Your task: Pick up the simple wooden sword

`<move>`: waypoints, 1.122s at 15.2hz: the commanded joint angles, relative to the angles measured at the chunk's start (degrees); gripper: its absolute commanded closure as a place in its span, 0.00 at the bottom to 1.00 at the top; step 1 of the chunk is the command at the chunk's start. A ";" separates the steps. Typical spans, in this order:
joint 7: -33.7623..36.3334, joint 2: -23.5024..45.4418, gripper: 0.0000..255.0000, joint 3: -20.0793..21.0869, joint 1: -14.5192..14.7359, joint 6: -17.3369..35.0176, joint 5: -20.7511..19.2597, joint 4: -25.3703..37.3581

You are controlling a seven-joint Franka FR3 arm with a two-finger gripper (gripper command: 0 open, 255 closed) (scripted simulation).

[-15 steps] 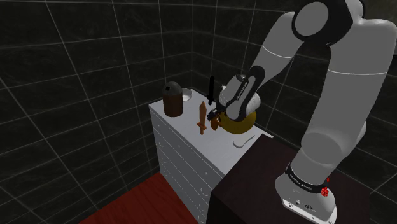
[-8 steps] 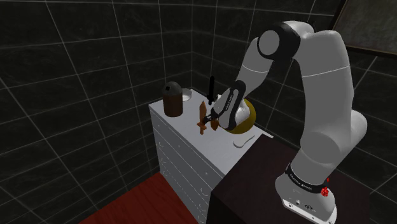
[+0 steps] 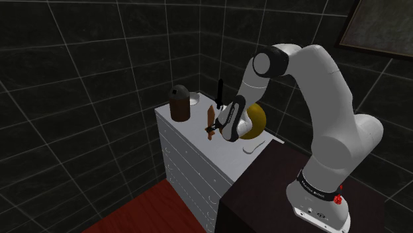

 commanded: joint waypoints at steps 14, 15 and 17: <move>-0.25 5.31 1.00 -0.15 -0.13 1.84 -0.01 3.54; -0.25 5.31 1.00 -0.15 -0.12 1.85 0.00 3.53; -0.20 4.25 1.00 -0.14 -0.02 1.64 0.07 2.70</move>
